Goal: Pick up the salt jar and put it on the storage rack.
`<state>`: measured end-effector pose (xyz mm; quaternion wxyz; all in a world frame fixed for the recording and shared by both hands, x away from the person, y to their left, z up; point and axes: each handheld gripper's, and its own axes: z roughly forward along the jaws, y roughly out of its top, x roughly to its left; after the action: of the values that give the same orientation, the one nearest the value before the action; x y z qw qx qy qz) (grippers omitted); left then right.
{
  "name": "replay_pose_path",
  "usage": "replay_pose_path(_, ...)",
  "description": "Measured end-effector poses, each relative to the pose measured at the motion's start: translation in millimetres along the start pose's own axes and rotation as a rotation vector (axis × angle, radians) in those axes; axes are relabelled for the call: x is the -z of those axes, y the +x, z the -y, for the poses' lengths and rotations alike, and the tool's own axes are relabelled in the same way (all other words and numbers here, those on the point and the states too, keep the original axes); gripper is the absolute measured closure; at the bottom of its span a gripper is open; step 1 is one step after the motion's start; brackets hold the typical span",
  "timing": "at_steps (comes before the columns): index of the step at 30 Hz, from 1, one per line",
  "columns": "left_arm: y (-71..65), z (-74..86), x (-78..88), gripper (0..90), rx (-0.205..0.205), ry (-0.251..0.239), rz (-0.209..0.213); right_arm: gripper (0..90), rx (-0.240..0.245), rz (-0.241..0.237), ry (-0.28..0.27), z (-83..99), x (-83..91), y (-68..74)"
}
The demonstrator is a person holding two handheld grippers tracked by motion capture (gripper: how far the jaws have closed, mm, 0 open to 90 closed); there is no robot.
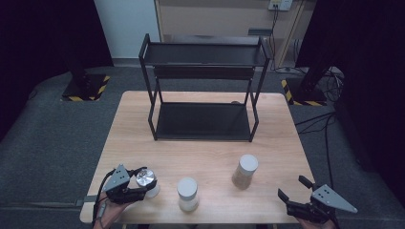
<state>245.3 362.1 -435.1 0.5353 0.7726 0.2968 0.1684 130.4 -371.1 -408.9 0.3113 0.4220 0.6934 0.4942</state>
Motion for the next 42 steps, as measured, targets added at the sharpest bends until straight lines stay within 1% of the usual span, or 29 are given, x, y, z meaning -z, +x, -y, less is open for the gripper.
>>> replay_pose_path(6, 1.8, -1.7, 0.5, 33.4, 0.019, -0.001, 0.002, 7.9, -0.002, -0.001, 0.000, 0.1, -0.1, -0.2)
replay_pose_path(12, 2.3, -8.4, 0.8, 33.3, 0.011, -0.011, 0.005, 7.7, -0.002, -0.001, 0.001, -0.1, -0.2, -0.3)
replay_pose_path(15, 2.9, -15.1, -1.1, 33.3, 0.004, -0.006, 0.009, 7.7, -0.004, 0.000, 0.001, -0.1, -0.2, -0.3)
replay_pose_path(29, 7.0, -42.9, -17.2, 33.3, -0.008, 0.008, 0.027, 7.3, -0.009, -0.005, 0.001, 0.2, -0.5, -1.4)
replay_pose_path(35, 8.1, -53.4, -26.2, 33.4, -0.016, 0.005, 0.034, 7.2, -0.011, -0.007, 0.002, 0.3, -0.6, -1.8)
replay_pose_path(42, 11.1, -64.0, -38.6, 33.3, -0.015, 0.011, 0.038, 7.0, -0.014, -0.010, 0.002, 0.5, -0.6, -2.2)
